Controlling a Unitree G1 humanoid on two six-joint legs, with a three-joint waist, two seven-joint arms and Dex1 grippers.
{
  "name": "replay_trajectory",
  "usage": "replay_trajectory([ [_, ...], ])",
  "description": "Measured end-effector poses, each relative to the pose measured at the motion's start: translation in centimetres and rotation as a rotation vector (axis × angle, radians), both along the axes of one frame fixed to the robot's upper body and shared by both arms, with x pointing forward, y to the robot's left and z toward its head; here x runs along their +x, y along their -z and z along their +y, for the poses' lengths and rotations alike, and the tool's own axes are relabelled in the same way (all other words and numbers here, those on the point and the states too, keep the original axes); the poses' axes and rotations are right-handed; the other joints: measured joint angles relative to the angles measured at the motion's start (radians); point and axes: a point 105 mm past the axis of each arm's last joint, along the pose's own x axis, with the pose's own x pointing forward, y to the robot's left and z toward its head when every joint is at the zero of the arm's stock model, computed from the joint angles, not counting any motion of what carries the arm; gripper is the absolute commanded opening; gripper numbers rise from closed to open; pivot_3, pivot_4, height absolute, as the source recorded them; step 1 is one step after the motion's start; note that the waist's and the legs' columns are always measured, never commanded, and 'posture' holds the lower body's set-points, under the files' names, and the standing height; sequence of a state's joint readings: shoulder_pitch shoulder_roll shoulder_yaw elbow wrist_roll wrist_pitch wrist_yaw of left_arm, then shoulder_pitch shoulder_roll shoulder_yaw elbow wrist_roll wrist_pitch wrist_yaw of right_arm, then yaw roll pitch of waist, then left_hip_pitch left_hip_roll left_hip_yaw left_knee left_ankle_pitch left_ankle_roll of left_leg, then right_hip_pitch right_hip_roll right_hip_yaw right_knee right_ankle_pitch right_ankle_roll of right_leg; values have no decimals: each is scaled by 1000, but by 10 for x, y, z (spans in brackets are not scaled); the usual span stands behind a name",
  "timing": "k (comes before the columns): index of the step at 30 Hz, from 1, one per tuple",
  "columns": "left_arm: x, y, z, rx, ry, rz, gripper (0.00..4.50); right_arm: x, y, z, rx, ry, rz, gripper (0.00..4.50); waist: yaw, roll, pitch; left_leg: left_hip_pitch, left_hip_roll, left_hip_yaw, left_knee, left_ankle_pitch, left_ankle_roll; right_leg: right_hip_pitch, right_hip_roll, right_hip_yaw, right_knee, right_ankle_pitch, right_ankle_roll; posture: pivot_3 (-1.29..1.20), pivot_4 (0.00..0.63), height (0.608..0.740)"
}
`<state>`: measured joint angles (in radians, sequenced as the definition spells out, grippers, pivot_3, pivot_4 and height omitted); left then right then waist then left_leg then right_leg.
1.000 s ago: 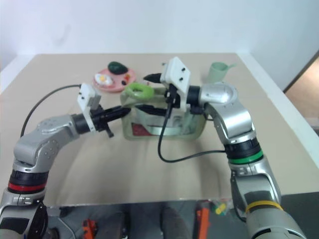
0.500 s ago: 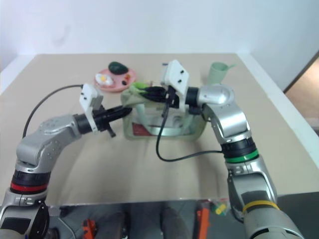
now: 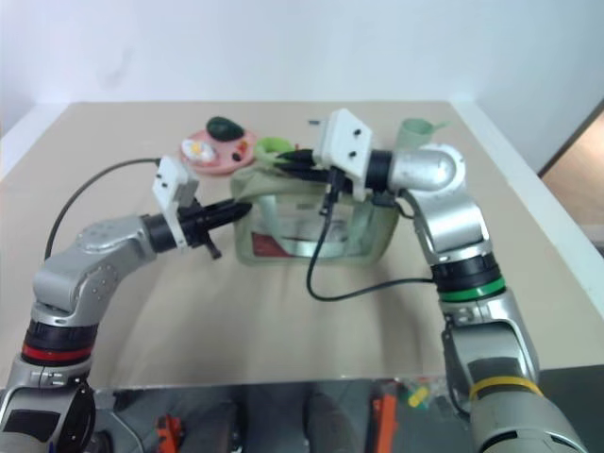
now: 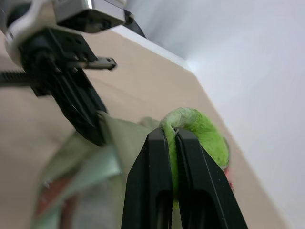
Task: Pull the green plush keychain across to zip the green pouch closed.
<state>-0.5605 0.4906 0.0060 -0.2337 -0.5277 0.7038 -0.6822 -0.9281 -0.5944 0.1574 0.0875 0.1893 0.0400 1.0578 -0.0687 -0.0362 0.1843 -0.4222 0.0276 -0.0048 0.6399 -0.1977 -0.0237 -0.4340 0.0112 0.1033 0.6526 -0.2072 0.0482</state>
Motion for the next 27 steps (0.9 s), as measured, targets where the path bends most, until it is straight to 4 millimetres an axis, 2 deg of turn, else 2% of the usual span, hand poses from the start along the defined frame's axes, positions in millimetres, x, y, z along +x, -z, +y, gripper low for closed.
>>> replay_trajectory([
  [11, 1, -2, 0, 14, -1, -8, 0, -3, 4, -42, -100, 67, -22, 40, 1, 0, 0, 0, 0, 0, 0, 0, 0, 0, 0, 0, 0, 0, 0, 0, 150, 740],
  [21, 1, -1, 0, 26, -3, -11, 0, -4, -6, -60, -115, 118, -50, 40, 4, 0, 0, 0, 0, 0, 0, 0, 0, 0, 0, 0, 0, 0, 0, 0, 150, 740],
  [27, 1, -1, 1, 32, -5, -12, 0, -1, -11, -86, -160, 195, -65, 40, 13, 0, 0, 0, 0, 1, 0, 0, 0, 0, 0, 0, 0, 0, 0, 0, 150, 740],
])
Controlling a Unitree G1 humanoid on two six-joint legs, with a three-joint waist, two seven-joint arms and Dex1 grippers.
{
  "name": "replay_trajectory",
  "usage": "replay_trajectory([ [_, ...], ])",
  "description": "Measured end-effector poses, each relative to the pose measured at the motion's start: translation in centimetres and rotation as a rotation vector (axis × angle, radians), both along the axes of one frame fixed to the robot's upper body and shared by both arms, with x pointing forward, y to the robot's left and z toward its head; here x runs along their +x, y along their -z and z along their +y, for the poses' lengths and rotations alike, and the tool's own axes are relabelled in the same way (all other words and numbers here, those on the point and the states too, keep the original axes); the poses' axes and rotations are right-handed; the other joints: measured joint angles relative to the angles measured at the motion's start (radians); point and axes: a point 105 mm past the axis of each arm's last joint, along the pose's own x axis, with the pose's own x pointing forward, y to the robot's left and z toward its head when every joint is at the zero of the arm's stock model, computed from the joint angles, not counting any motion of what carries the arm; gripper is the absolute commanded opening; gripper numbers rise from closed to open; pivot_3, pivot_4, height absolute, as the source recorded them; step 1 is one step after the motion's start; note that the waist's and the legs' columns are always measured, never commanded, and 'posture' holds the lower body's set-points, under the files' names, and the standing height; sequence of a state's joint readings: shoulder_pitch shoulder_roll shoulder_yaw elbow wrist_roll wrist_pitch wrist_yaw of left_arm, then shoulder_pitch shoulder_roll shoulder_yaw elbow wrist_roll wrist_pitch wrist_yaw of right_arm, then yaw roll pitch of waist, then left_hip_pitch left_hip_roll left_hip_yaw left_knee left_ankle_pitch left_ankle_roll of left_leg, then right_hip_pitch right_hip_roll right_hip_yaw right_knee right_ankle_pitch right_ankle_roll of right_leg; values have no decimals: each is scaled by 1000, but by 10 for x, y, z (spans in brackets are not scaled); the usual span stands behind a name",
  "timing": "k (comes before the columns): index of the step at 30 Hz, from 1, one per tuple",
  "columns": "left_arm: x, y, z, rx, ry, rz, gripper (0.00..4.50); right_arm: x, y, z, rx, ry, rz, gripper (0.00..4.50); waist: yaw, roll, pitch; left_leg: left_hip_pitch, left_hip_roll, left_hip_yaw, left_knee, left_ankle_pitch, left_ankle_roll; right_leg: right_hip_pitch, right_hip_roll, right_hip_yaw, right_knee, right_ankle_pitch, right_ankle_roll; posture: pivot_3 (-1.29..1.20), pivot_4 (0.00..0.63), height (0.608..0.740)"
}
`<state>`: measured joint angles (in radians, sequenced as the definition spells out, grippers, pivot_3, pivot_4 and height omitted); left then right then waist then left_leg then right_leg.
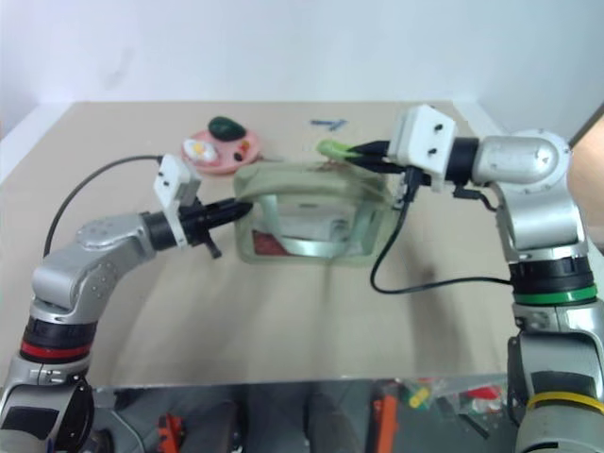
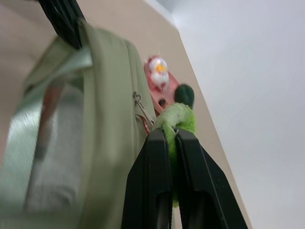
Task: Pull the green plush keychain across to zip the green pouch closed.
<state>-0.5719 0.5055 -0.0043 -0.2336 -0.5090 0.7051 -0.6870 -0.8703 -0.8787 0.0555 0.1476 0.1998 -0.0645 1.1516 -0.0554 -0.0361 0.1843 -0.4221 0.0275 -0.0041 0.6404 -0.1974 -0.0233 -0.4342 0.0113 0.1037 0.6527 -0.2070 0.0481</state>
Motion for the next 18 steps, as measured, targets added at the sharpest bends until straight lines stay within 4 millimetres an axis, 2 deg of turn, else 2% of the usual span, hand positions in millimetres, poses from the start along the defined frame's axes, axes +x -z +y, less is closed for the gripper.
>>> replay_trajectory([
  [4, 0, 0, 1, 4, -2, -1, 0, 0, -2, -15, -11, 45, -10, 40, 1, 0, 0, 0, 0, 0, 0, 0, 0, 0, 0, 0, 0, 0, 0, 0, 150, 740],
  [9, -1, 1, 1, 11, 5, 1, 0, 1, 10, -34, -51, 104, 21, 40, 5, 0, 0, 0, 0, 1, 0, 0, 0, 0, 0, 0, 0, 0, 0, 0, 150, 740],
  [14, -1, 1, 1, 14, 8, 2, 0, 0, 10, -55, -69, 183, 24, 40, 5, 0, 0, 0, 0, 1, 0, 0, 0, 0, 0, 1, 0, 0, 0, 0, 150, 740],
  [18, -1, 1, 1, 16, 11, 3, 0, 0, 21, -75, -106, 264, 52, 40, 5, 0, 0, 1, 0, 2, 0, 0, 0, 0, 0, 1, 0, 0, 0, 0, 150, 740],
])
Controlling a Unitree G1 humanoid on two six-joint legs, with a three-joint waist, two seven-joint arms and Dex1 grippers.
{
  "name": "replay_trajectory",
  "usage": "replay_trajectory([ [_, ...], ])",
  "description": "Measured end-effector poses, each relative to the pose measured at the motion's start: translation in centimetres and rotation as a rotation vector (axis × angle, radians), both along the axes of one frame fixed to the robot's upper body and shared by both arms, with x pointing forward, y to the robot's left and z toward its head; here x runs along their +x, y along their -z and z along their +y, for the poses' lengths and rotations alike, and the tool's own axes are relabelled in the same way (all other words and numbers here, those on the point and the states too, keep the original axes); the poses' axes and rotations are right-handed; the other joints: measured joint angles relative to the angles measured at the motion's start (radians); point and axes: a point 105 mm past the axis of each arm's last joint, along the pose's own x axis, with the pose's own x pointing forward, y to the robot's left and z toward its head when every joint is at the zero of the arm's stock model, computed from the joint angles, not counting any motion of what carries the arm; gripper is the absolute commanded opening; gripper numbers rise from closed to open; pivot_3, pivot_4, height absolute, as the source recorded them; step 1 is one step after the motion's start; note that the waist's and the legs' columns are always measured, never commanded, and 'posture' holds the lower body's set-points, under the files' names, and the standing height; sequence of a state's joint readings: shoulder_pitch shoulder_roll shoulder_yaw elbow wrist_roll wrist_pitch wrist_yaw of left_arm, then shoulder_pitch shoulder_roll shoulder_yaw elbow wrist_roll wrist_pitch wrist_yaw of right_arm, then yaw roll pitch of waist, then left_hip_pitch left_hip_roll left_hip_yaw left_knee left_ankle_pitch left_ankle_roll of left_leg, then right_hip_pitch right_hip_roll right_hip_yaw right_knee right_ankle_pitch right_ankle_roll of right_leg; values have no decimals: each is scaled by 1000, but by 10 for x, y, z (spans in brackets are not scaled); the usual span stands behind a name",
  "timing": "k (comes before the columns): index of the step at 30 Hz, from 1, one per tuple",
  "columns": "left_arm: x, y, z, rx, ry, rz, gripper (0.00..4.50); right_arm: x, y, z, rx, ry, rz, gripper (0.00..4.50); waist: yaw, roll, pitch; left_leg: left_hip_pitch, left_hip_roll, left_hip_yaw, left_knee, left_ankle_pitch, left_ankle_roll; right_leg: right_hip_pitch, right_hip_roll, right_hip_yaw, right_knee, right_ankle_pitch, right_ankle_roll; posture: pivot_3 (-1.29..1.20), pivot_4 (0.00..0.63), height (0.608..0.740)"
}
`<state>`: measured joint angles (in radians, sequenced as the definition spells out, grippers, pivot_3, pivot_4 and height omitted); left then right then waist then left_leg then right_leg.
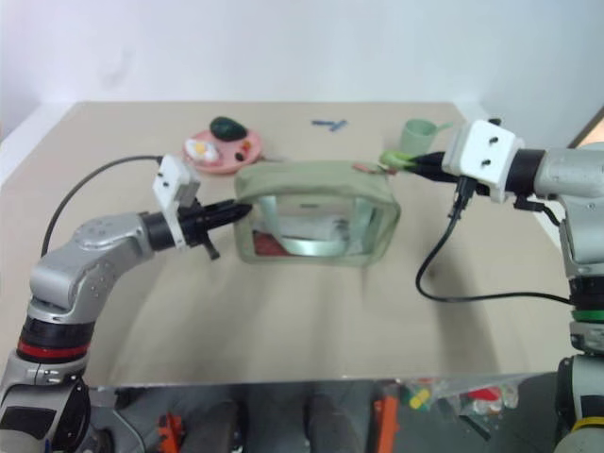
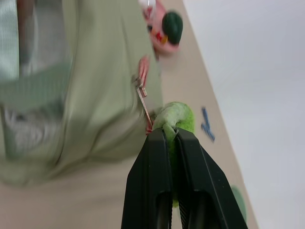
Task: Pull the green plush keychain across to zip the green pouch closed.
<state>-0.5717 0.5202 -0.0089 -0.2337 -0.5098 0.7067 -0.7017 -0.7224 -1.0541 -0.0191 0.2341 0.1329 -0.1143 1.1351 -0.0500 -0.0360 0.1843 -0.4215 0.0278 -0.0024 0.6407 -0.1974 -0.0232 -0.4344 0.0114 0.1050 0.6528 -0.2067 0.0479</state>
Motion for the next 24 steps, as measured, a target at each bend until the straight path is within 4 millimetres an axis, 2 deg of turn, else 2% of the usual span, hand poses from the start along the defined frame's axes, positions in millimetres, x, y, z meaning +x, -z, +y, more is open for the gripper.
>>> replay_trajectory([
  [6, -1, 1, -1, 3, 5, 2, 0, -3, 5, -18, -43, 74, 5, 40, 1, 0, 0, 1, 0, 1, 0, 0, 0, 0, 0, 1, 0, 0, 0, 0, 150, 740],
  [9, -1, 1, -1, 4, 5, 3, 0, -5, 20, -23, -60, 108, 53, 40, 1, 1, 0, 1, 0, 2, 1, 0, 0, 0, 0, 2, 0, 1, 1, 0, 150, 740],
  [14, 0, 1, -2, 8, 3, 7, 0, -6, 38, -14, -84, 115, 84, 40, 1, 1, 0, 2, 0, 2, 1, 1, 1, 1, 1, 2, 1, 1, 1, 0, 150, 740],
  [19, 1, 0, -4, 13, -3, 4, 0, 0, 73, 4, -100, 94, 140, 40, 1, 1, 0, 2, 0, 3, 3, 2, 1, 1, 0, 3, 1, 4, 2, 0, 150, 740],
  [24, 1, 0, -4, 14, -5, 5, 0, 5, 89, 4, -137, 109, 148, 40, 1, 1, 0, 2, 0, 3, 3, 2, 1, 1, 0, 3, 1, 4, 2, 0, 150, 740],
])
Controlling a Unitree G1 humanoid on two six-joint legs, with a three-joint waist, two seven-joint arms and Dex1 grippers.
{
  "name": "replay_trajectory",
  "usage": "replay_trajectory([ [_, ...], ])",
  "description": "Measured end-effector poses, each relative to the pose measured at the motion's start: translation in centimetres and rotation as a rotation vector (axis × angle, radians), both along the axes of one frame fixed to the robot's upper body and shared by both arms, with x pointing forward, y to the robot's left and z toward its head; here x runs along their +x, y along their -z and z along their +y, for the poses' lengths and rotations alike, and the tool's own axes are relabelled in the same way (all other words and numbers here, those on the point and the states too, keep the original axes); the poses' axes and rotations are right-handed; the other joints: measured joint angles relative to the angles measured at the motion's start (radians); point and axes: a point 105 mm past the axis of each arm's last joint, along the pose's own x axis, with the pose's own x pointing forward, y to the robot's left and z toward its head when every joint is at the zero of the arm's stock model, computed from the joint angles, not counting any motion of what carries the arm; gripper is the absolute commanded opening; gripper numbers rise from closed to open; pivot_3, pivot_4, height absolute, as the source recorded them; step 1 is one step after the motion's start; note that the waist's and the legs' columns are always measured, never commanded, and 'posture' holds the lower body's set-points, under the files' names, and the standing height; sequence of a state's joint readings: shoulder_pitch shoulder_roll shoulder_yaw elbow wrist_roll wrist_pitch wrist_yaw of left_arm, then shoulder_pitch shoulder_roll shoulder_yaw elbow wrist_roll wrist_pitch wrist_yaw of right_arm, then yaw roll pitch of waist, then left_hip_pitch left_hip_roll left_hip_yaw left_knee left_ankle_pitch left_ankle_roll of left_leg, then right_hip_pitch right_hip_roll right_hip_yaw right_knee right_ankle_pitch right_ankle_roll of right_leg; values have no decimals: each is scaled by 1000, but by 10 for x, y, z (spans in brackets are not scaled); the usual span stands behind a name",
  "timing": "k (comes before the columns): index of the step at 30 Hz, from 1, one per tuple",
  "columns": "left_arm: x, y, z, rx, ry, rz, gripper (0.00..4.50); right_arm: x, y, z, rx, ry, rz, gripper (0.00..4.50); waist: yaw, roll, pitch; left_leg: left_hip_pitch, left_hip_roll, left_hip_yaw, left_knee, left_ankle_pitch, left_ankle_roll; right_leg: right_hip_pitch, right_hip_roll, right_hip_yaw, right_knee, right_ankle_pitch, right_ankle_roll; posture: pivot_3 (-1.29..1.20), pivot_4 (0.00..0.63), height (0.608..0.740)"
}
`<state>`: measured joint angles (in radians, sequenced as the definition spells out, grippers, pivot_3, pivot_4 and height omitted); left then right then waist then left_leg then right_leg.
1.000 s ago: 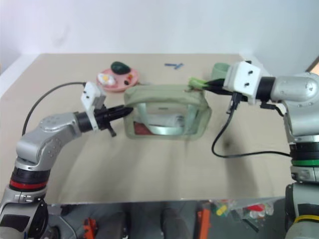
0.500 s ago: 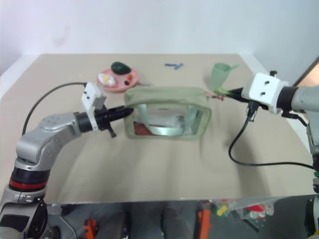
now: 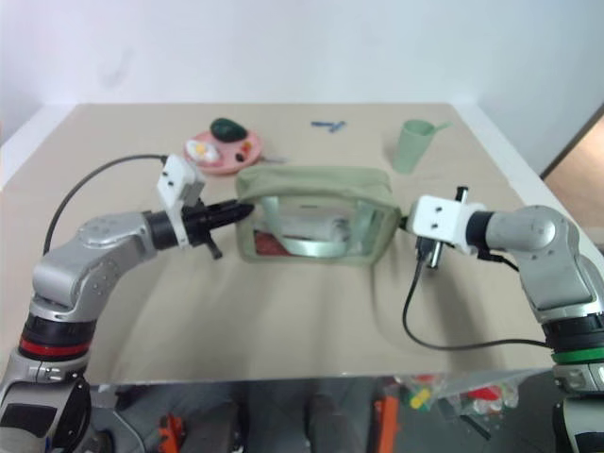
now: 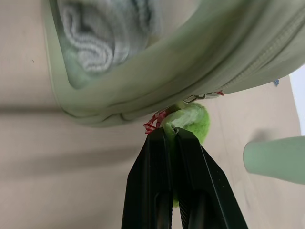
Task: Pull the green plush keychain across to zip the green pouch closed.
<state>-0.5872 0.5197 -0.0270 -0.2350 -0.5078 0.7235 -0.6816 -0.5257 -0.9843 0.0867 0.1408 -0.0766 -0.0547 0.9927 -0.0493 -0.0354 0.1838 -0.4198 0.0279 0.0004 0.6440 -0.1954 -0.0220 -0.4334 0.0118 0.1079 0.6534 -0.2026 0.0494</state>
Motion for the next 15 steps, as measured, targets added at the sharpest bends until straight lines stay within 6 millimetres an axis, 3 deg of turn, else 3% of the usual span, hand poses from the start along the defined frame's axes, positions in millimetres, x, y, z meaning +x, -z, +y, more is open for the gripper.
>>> replay_trajectory([
  [6, 1, 0, 0, 1, -6, 1, 0, 5, 16, 3, 2, -12, 16, 40, 0, 0, 0, 0, 0, 0, 0, 0, 0, 0, 0, 0, 0, 1, 0, 0, 150, 740],
  [11, 1, 0, 1, -1, -18, 2, 0, 9, 12, 0, 45, 4, -4, 40, -1, 0, 0, 0, 0, 0, 1, 0, 1, 0, 0, 0, 0, 2, 0, 0, 150, 740],
  [12, 1, 1, 0, -3, -14, 6, 0, 9, 10, 0, 66, 11, -1, 343, -1, 0, 0, 0, 0, 0, 1, 1, 1, 0, 0, 0, 0, 2, 0, 0, 150, 740],
  [15, -1, 0, 0, -20, -2, 33, 1100, 9, -1, -6, 166, 54, 2, 1402, 0, 0, 0, 0, 0, 0, 1, 1, 1, 0, 0, 0, 0, 2, 0, 0, 150, 740],
])
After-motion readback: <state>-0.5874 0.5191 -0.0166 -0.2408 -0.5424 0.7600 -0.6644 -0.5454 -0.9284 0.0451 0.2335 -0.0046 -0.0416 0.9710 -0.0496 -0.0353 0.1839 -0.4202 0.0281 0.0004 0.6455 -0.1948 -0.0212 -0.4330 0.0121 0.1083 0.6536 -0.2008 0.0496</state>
